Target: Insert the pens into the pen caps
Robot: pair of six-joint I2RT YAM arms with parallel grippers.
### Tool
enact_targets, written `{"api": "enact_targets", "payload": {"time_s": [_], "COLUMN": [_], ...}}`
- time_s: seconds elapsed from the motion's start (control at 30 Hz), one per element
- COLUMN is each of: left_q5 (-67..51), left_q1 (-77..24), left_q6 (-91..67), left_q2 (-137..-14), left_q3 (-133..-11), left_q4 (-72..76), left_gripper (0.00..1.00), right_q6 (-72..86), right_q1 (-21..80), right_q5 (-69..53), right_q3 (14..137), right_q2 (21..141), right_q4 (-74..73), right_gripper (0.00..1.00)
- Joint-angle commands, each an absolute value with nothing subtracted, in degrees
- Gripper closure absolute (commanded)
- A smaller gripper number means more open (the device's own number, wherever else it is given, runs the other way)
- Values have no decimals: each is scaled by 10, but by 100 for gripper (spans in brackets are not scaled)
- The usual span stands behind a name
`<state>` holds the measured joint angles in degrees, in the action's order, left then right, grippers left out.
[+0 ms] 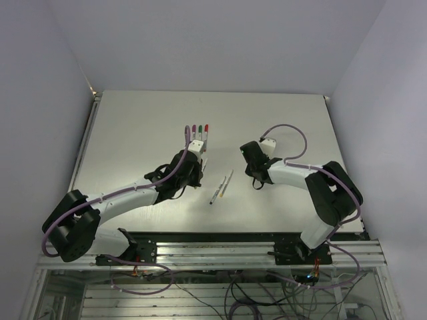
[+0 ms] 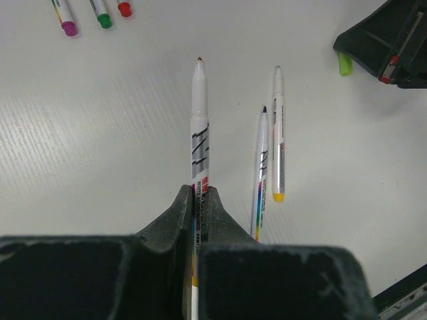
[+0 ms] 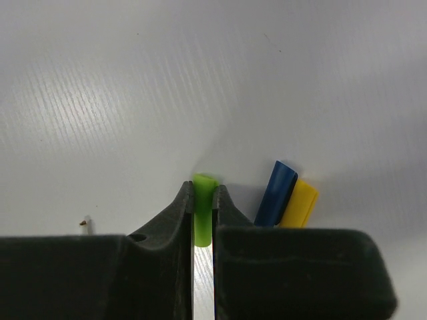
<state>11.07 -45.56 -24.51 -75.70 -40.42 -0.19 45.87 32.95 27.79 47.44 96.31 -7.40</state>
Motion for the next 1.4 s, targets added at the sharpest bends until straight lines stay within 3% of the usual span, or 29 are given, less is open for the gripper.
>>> {"api": "enact_targets", "payload": {"time_s": [0.0, 0.33, 0.87, 1.37], "left_q5": [90, 69, 9, -149], "left_q1": [-451, -450, -450, -451], "left_q6": [-250, -240, -225, -253], "left_q2": [-760, -775, -747, -708], "left_q3": [-403, -414, -410, -373], "left_q4": [24, 21, 56, 215], "left_gripper": [93, 93, 93, 93], "right_q6": [481, 453, 393, 379], "right_q1": [330, 331, 327, 327], "right_q5": [256, 204, 213, 138], "right_q3": [444, 410, 362, 208], "right_q2": [989, 939, 717, 604], "right_q4": [-121, -38, 96, 495], "right_gripper": [100, 100, 100, 100]}}
